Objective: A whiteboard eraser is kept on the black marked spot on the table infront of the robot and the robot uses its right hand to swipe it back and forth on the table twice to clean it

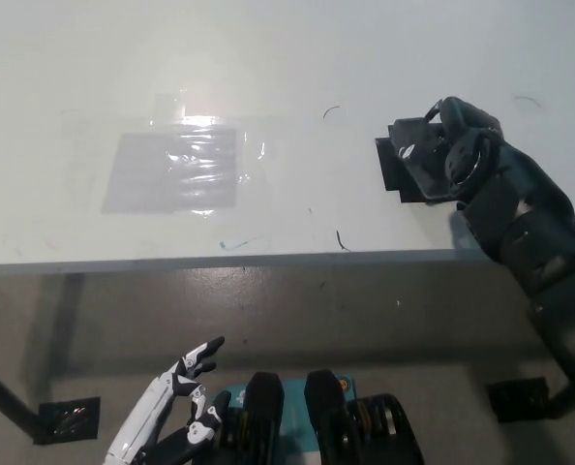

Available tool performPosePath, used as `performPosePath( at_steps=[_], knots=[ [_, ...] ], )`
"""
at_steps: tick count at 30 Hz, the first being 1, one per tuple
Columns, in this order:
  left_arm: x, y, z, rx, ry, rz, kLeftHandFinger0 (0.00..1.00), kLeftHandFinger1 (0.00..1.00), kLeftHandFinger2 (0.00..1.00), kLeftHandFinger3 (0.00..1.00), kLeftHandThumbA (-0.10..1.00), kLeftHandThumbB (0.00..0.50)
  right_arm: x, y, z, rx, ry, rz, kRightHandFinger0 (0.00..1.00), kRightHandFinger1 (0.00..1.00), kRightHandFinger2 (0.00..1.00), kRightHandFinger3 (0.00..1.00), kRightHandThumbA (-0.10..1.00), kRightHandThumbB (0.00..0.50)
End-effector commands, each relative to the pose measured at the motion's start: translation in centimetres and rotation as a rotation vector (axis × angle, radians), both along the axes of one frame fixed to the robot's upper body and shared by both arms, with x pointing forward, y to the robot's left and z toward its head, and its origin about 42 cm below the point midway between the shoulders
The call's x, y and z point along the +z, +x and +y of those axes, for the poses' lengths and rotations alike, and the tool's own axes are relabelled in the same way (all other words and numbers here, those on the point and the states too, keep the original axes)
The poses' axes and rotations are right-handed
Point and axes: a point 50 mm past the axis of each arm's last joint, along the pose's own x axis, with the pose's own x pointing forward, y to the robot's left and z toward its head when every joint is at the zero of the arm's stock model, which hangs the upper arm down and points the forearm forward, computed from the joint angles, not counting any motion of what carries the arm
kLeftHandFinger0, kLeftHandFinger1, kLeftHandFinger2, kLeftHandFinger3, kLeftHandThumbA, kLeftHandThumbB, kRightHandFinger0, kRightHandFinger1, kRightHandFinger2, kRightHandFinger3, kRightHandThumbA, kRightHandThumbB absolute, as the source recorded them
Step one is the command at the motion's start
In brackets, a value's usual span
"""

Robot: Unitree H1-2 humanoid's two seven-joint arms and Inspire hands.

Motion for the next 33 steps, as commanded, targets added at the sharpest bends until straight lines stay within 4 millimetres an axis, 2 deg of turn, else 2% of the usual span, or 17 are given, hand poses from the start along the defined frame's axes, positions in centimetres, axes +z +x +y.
performPosePath(
  at_steps=[1,2,5,8,9,14,15,16,19,21,22,23,24,25,27,30,33],
  knots=[
    [1.3,0.2,0.2,-0.008,0.016,-0.04,0.95,1.0,1.0,1.0,0.59,0.43,3.5,1.0,-0.5,0.005,-0.023,-0.135,0.29,0.36,0.49,0.92,0.71,0.303],
    [1.3,0.2,0.1,-0.009,0.018,-0.044,0.95,1.0,1.0,1.0,0.59,0.43,3.6,1.1,-0.5,0.002,-0.026,-0.135,0.17,0.24,0.41,0.89,0.71,0.306],
    [1.5,0.3,0.0,-0.011,0.013,-0.04,0.96,1.0,1.0,1.0,0.59,0.433,3.7,1.1,-0.8,-0.003,-0.033,-0.139,0.26,0.36,0.49,0.9,0.73,0.317],
    [1.7,0.5,0.0,-0.012,0.015,-0.045,0.96,1.0,1.0,1.0,0.58,0.435,3.9,1.2,-1.1,-0.008,-0.032,-0.144,0.16,0.25,0.4,0.79,0.72,0.328],
    [1.8,0.5,0.1,-0.013,0.016,-0.047,0.96,1.0,1.0,1.0,0.58,0.434,3.9,1.2,-1.1,-0.008,-0.032,-0.147,0.03,0.11,0.28,0.74,0.72,0.33],
    [1.8,0.5,0.3,-0.01,0.027,-0.05,0.95,1.0,1.0,1.0,0.6,0.427,2.6,0.8,-0.7,0.014,-0.048,-0.13,0.17,0.29,0.42,0.79,0.75,0.317],
    [1.8,0.5,0.5,-0.006,0.026,-0.052,0.95,1.0,1.0,1.0,0.6,0.427,2.1,0.6,-0.2,0.022,-0.039,-0.122,0.16,0.25,0.39,0.81,0.74,0.31],
    [1.9,0.5,0.7,-0.004,0.027,-0.055,0.95,1.0,1.0,1.0,0.6,0.424,1.1,0.3,0.4,0.034,-0.019,-0.103,0.28,0.4,0.53,0.91,0.73,0.313],
    [2.0,0.6,0.8,-0.002,0.033,-0.057,0.95,1.0,1.0,1.0,0.6,0.421,-1.2,-0.6,1.5,0.055,-0.021,-0.071,0.27,0.34,0.44,0.71,0.72,0.314],
    [2.0,0.8,1.0,-0.003,0.029,-0.056,0.95,1.0,1.0,1.0,0.6,0.42,-3.2,-1.4,2.4,0.078,-0.017,-0.048,0.03,0.11,0.23,0.51,0.73,0.313],
    [2.0,0.8,1.1,-0.003,0.03,-0.056,0.95,1.0,1.0,1.0,0.6,0.42,-3.9,-1.7,2.7,0.088,-0.019,-0.04,0.01,0.07,0.19,0.48,0.74,0.312],
    [2.1,0.8,1.1,-0.003,0.033,-0.059,0.95,1.0,1.0,1.0,0.6,0.421,-4.6,-2.1,3.1,0.101,-0.036,-0.021,0.08,0.19,0.3,0.6,0.78,0.317],
    [2.1,0.8,1.1,-0.004,0.034,-0.059,0.95,1.0,1.0,1.0,0.6,0.421,-5.4,-2.4,3.4,0.109,-0.035,-0.005,0.3,0.45,0.57,0.82,0.79,0.319],
    [2.1,0.8,1.1,-0.004,0.034,-0.059,0.95,1.0,1.0,1.0,0.6,0.421,-5.9,-2.7,3.8,0.116,-0.037,0.001,0.3,0.43,0.54,0.83,0.79,0.322],
    [2.0,0.8,1.2,-0.006,0.031,-0.057,0.95,1.0,1.0,1.0,0.6,0.417,-7.0,-3.4,4.8,0.131,-0.041,0.008,0.47,0.61,0.66,0.83,0.77,0.318],
    [1.9,0.8,1.2,-0.003,0.025,-0.054,0.95,1.0,1.0,1.0,0.59,0.414,-8.3,-4.3,6.3,0.187,-0.068,0.019,0.42,0.5,0.54,0.74,0.8,0.305],
    [2.0,0.7,1.3,-0.004,0.028,-0.052,0.95,1.0,1.0,1.0,0.59,0.413,-9.5,-5.3,8.1,0.222,-0.057,0.03,0.05,0.15,0.26,0.57,0.78,0.32]
  ],
)
